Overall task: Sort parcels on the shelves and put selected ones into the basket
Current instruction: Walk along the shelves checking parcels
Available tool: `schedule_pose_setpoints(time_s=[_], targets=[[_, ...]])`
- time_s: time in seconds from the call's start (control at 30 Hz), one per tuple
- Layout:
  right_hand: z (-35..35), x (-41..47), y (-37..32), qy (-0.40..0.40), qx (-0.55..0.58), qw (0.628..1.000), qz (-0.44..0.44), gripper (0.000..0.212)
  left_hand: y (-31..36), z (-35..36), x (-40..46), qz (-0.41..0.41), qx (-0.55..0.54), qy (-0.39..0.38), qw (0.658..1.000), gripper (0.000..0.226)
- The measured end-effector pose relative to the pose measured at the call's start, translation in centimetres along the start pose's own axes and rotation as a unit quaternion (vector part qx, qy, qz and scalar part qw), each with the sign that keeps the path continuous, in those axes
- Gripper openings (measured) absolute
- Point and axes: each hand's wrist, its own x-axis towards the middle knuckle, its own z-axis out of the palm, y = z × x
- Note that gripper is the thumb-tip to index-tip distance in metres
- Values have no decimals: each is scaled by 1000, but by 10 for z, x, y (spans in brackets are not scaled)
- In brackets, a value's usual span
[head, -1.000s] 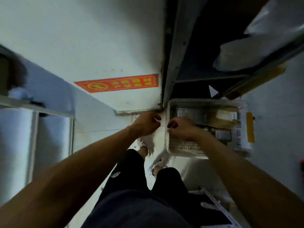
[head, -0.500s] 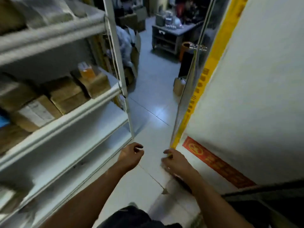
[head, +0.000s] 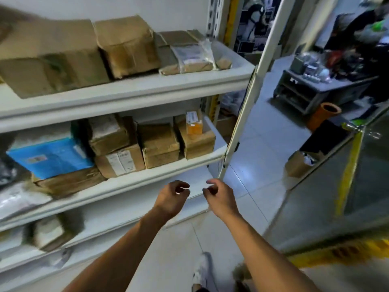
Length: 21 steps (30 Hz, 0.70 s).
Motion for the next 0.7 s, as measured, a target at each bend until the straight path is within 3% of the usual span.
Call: schedule_pose_setpoints(time_s=[0.2,0.33,0.53,0.63,0.7], targets=[[-14,146,-59,143,-41,984,-98,62,32,6,69,-10,-59,45,997,15],[-6,217,-99,91,-140,983,-76,96,39,12,93,-29,-97,77,992,16],[1,253,-107,30,-270,957,-107,72,59,6,115,-32,-168,110,979,15],[-10,248,-109,-15,-93,989,-114,50,70,-4,127,-21,-207,145,967,19],[-20,239,-110,-67,162,983,-60,35,79,-9,133,-16,-261,162,951,23]])
